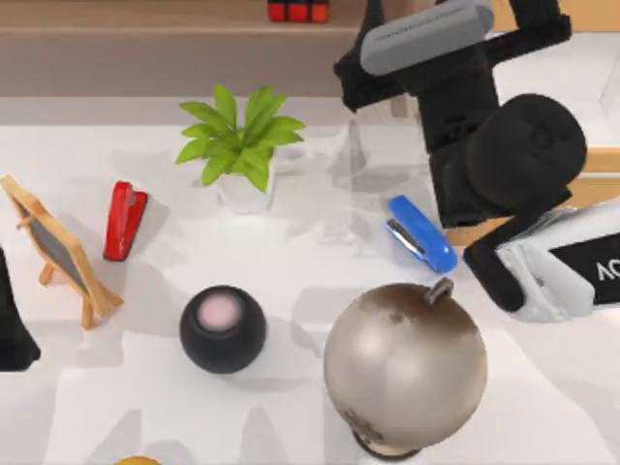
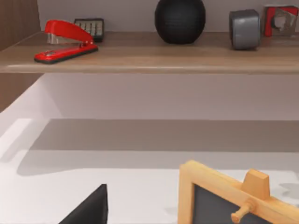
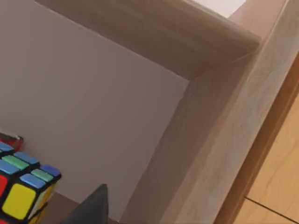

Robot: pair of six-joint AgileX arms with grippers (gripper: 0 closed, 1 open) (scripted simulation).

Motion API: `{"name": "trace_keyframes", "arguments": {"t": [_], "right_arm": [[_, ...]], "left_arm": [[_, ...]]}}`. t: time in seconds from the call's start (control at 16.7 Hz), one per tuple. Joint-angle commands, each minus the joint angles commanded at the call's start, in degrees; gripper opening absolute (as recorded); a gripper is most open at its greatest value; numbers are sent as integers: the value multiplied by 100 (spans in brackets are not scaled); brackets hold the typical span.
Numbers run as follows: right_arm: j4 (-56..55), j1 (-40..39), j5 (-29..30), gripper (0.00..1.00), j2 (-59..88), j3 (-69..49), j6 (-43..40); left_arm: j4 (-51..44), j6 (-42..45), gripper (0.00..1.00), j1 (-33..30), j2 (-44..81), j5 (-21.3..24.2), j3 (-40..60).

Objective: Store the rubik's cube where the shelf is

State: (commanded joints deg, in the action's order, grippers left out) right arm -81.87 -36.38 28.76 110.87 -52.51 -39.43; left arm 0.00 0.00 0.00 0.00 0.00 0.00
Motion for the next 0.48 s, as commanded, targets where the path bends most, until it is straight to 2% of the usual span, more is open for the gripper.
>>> {"name": "trace_keyframes", "arguments": {"t": [0.48], "right_arm": [[-1725, 628, -531, 100, -654, 3226, -2974]], "left_arm": [[0, 0, 100, 0, 0, 0, 0]]}}
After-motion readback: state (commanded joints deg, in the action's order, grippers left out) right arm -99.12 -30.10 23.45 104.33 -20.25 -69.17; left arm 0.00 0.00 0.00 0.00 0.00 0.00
